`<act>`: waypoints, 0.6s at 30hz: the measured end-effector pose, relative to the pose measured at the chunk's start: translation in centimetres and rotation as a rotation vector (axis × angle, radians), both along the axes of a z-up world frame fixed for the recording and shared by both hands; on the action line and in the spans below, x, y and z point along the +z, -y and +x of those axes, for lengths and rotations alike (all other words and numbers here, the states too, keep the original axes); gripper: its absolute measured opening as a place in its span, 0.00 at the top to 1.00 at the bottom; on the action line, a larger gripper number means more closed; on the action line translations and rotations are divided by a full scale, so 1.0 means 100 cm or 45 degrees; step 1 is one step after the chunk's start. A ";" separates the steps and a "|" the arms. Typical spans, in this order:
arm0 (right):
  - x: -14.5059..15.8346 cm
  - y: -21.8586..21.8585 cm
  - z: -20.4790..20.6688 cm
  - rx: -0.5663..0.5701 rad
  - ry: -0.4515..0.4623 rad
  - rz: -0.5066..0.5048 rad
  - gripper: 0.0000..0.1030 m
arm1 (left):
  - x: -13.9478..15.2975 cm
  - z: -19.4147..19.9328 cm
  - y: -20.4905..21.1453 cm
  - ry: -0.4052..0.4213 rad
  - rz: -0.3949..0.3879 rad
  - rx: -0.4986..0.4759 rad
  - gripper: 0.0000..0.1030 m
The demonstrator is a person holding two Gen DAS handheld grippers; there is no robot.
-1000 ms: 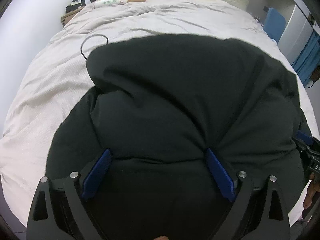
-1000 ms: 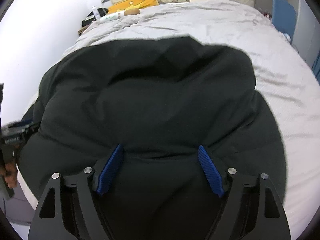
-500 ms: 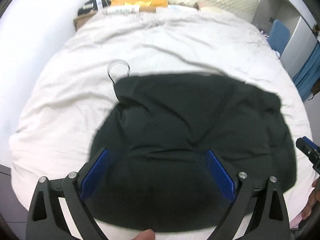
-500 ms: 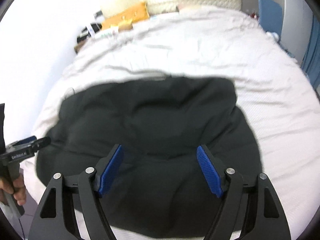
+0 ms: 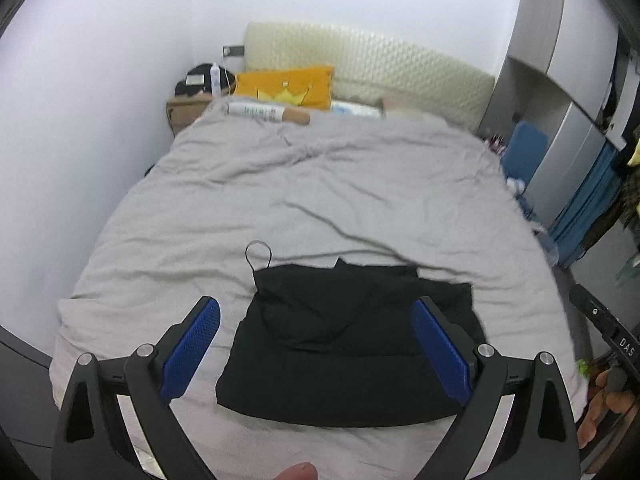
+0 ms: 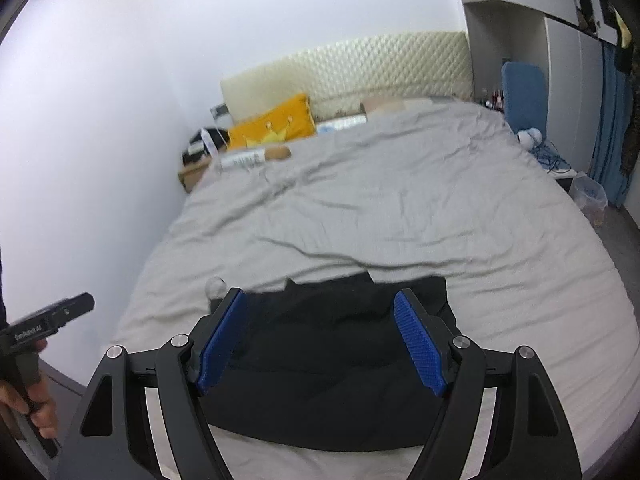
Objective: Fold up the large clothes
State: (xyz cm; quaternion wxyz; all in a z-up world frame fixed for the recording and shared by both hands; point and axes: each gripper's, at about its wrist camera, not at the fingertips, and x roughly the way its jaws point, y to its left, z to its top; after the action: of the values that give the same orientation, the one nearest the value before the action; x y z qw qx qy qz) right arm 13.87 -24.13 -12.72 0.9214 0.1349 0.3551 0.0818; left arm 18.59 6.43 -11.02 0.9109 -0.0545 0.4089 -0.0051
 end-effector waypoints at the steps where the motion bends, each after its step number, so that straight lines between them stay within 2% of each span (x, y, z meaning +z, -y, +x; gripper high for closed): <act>1: 0.014 0.001 -0.006 -0.001 0.021 -0.004 0.27 | 0.015 -0.008 0.001 0.018 0.002 0.003 0.06; 5: 0.058 0.004 -0.032 -0.002 0.109 -0.005 0.23 | 0.061 -0.039 0.005 0.068 -0.015 -0.018 0.06; 10: 0.102 0.008 -0.079 -0.019 0.207 0.004 0.20 | 0.104 -0.084 0.009 0.149 -0.005 -0.021 0.06; 18: 0.132 0.002 -0.144 -0.013 0.272 -0.001 0.14 | 0.135 -0.156 0.019 0.189 -0.010 -0.039 0.06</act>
State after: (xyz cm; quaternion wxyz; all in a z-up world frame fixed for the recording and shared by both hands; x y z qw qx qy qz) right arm -0.53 -24.36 0.45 0.9545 0.1267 0.2542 0.0908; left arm 3.02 4.52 2.52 0.9383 -0.0513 0.3410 -0.0247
